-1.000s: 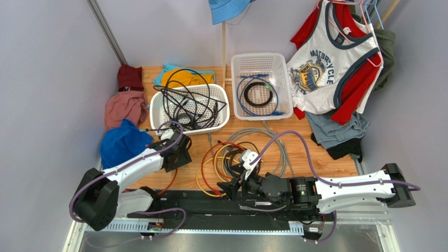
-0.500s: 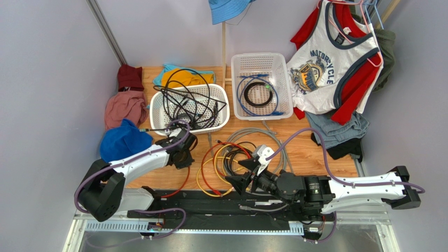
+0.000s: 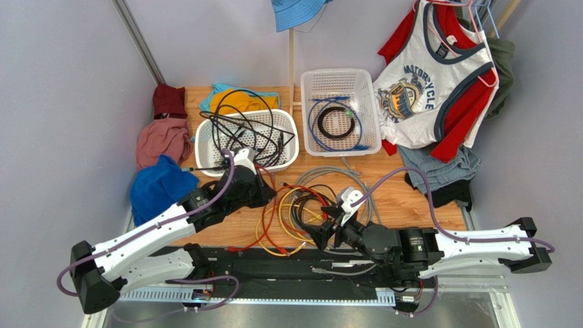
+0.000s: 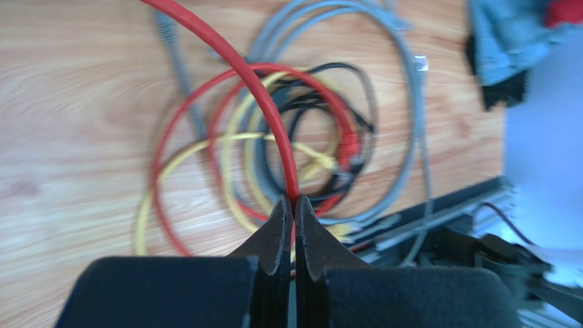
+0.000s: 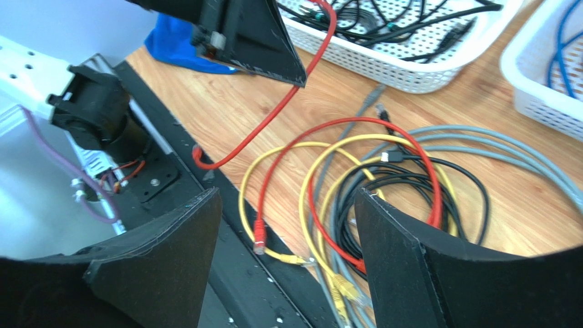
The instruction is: Untangle the cables
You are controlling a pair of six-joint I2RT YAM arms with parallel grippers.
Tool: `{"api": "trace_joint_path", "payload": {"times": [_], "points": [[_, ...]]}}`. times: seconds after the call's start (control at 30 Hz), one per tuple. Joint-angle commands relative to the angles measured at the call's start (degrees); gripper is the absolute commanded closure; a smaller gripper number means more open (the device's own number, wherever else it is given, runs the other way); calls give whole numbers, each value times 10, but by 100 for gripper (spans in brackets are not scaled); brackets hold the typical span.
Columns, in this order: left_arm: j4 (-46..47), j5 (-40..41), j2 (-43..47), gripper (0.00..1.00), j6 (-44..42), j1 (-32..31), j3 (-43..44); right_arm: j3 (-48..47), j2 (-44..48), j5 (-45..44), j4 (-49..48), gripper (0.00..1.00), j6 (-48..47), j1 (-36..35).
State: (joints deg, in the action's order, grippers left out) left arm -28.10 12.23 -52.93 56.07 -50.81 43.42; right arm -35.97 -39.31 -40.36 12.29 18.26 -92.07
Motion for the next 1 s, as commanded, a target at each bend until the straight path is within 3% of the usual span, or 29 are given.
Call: {"api": "trace_joint_path", "payload": {"times": [0.0, 0.23, 0.43, 0.6, 0.7, 0.73, 0.8, 0.83, 0.87, 0.97], "points": [[53, 10, -52, 100, -15, -64, 53, -38, 24, -60, 46, 25, 19, 1], [95, 17, -210, 100, -39, -167, 124, -40, 62, -162, 103, 25, 40, 2], [160, -28, -332, 100, -68, -170, 135, -34, 84, -216, 154, 27, 96, 12], [120, -1, -403, 99, -84, -164, 156, -35, 63, -182, 199, 28, 144, 69], [122, 3, -397, 64, -82, -150, 133, -33, 46, -127, 205, 27, 158, 119], [126, 7, -373, 48, -82, -148, 125, -32, 33, -105, 205, 27, 161, 131], [134, 20, -329, 35, -99, -143, 107, -30, 17, -85, 201, 27, 165, 166], [131, 27, -314, 16, -108, -143, 106, -30, -3, -67, 201, 27, 165, 177], [113, 52, -297, 10, -121, -143, 107, -27, -14, -58, 196, 27, 165, 201], [76, 100, -230, 5, -139, -142, 107, -15, -64, -50, 183, 26, 191, 249]]}}
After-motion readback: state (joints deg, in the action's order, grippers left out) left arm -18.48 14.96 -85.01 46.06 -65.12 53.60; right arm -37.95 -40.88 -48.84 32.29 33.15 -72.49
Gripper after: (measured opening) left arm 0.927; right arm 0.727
